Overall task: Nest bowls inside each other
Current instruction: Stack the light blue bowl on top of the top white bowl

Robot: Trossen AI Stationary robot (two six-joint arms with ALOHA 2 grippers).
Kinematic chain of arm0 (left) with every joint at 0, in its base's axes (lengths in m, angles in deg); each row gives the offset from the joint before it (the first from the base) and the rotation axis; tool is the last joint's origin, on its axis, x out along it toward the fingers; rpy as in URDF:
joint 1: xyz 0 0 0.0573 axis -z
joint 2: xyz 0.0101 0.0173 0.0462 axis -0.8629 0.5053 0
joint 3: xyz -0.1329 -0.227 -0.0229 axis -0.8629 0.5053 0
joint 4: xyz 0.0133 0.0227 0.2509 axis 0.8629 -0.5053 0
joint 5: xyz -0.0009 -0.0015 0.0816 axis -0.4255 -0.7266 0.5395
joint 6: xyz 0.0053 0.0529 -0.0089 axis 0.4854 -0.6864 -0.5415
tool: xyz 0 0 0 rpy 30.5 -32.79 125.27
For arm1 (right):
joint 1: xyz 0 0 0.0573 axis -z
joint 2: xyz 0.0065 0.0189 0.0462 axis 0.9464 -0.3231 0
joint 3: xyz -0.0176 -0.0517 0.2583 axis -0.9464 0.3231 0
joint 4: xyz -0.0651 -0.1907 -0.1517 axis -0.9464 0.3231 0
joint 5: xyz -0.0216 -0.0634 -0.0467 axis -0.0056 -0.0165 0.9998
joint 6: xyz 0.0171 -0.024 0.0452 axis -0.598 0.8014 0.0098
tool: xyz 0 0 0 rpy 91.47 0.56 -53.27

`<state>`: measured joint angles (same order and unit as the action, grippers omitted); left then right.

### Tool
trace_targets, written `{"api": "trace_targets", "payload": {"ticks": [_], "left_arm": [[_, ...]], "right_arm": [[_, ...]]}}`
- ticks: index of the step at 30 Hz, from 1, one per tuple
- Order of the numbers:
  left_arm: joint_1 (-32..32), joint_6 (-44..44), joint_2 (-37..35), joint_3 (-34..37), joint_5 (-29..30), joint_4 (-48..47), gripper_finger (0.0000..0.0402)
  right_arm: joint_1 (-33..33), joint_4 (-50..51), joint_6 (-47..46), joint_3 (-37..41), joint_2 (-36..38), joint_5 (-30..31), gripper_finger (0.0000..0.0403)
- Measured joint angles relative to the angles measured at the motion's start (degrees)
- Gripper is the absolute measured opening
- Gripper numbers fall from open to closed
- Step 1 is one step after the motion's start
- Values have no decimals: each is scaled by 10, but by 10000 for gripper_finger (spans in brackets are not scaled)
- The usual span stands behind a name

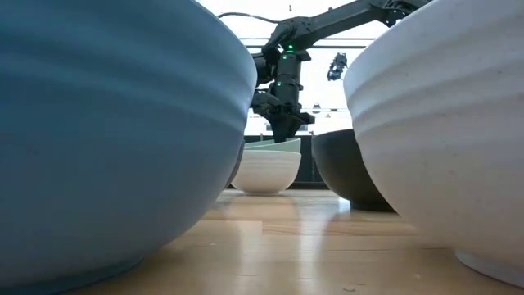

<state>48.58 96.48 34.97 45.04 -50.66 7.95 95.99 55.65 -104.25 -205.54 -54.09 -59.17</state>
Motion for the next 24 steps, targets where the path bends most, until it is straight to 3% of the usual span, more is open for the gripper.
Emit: {"api": "trace_targets", "payload": {"ticks": [10, 17, 24], "left_arm": [[0, 1, 0, 0, 0, -5, 107], [0, 15, 0, 0, 0, -6, 107], [0, 15, 0, 0, 0, -13, 107]], "right_arm": [[-5, -5, 10, 0, 48, 12, 59], [-7, -8, 65, -1, 50, 57, 7], [-11, -19, 71, 4, 50, 66, 5]]}}
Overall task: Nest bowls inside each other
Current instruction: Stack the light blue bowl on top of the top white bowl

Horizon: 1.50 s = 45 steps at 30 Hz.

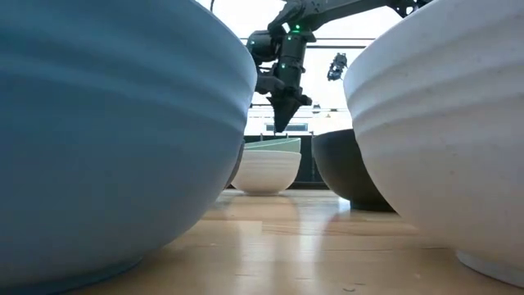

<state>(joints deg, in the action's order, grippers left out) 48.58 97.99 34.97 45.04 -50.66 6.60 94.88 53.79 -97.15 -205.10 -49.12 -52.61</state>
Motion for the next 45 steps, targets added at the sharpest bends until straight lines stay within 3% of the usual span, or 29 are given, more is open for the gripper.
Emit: {"api": "trace_targets", "payload": {"ticks": [12, 45], "left_arm": [[0, 0, 0, 0, 0, 0, 107], [0, -1, 0, 0, 9, 0, 107]], "right_arm": [[0, -14, 4, 66, -1, 0, 2], [-26, -7, -2, 47, 9, 11, 0]]}}
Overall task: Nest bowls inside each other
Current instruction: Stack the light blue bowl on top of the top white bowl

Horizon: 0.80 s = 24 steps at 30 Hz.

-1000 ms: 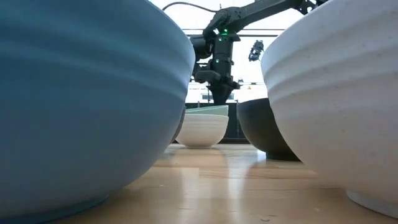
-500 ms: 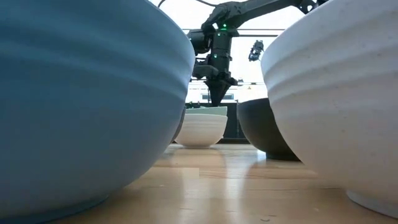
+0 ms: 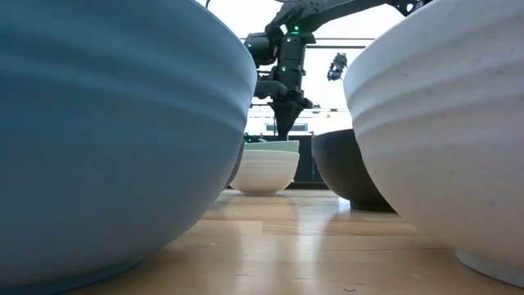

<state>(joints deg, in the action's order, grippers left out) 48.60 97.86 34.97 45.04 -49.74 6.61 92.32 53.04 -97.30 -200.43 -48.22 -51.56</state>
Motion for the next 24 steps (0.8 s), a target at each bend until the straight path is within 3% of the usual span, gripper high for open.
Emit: {"api": "trace_targets", "payload": {"ticks": [24], "left_arm": [[0, 1, 0, 0, 0, 0, 107]], "right_arm": [[-8, -28, -10, 22, 1, -13, 0]]}}
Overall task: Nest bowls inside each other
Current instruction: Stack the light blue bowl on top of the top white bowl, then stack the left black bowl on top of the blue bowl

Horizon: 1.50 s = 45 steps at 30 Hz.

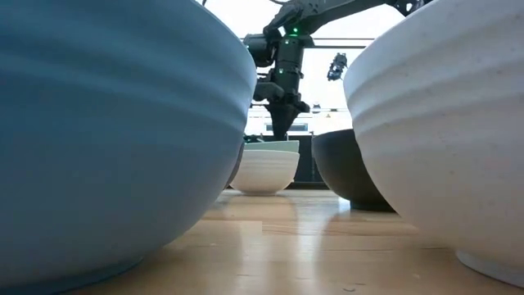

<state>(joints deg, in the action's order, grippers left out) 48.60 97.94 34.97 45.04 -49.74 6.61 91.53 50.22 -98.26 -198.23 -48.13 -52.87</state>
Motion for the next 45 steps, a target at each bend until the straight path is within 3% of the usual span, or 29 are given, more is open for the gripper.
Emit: {"api": "trace_targets", "payload": {"ticks": [7, 24, 30, 35, 45], "left_arm": [[0, 0, 0, 0, 0, 0, 107], [0, 26, 5, 0, 0, -8, 107], [1, 77, 47, 1, -7, -64, 107], [15, 105, 93, 1, -57, -38, 107], [64, 141, 155, 0, -62, -13, 102]], "right_arm": [[7, -4, 11, 34, 0, 3, 0], [7, -2, 26, 3, 0, 5, 0], [-4, 48, 0, -21, 0, 4, 11], [-11, 76, -5, -20, 17, 5, 26], [-54, 71, -33, -20, 101, 9, 27]]}}
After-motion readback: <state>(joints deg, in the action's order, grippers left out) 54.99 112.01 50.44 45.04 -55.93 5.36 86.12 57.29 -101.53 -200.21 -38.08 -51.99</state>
